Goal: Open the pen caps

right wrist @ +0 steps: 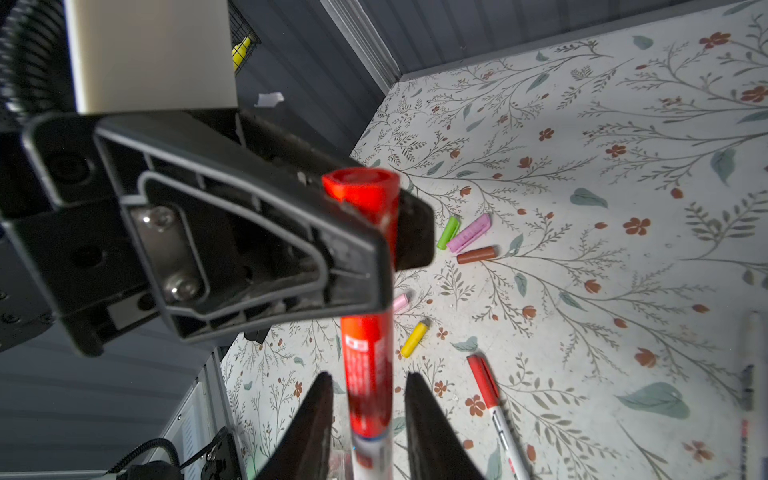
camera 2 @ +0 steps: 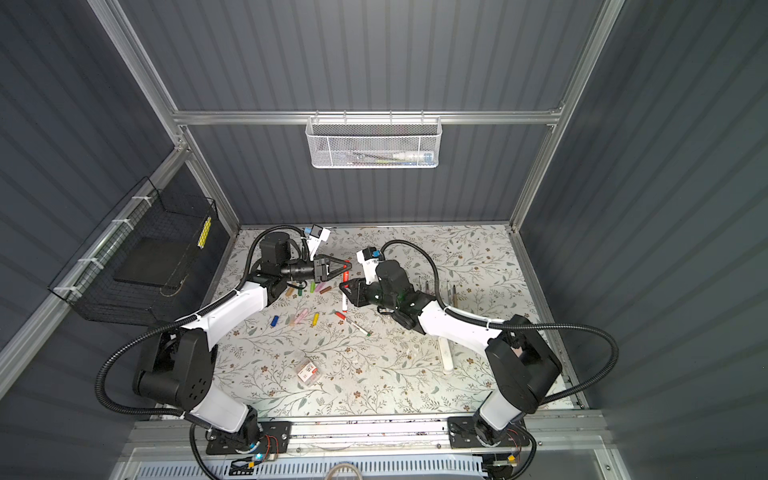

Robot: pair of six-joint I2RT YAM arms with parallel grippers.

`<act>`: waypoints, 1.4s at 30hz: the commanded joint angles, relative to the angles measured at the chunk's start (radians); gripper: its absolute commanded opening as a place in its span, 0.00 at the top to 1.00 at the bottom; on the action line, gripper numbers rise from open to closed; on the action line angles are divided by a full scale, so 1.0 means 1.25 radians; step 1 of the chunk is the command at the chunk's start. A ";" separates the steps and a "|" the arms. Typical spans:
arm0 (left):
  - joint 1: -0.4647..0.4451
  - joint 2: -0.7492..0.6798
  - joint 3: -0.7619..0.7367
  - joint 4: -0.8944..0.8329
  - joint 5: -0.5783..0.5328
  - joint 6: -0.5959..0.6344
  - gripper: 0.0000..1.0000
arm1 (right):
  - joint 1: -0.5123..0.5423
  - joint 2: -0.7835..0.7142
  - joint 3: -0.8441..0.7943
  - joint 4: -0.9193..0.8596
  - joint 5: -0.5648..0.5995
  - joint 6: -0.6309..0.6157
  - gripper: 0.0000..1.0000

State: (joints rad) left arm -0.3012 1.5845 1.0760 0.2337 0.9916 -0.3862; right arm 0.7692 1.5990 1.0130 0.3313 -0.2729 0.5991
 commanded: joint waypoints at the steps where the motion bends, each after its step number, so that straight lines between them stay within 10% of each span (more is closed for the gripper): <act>1: 0.003 -0.005 -0.001 0.030 0.000 -0.006 1.00 | 0.002 0.023 0.018 0.020 -0.016 0.009 0.73; 8: 0.006 -0.006 0.004 0.049 -0.003 -0.037 1.00 | 0.003 0.030 0.009 0.020 -0.019 0.004 1.00; 42: 0.167 0.101 0.478 -0.306 -0.237 0.244 1.00 | 0.099 0.013 -0.216 0.116 -0.010 0.057 1.00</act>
State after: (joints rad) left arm -0.2348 1.7126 1.5284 -0.4774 0.9676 -0.2054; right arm 0.8303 1.6135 0.8497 0.7494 -0.1001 0.6724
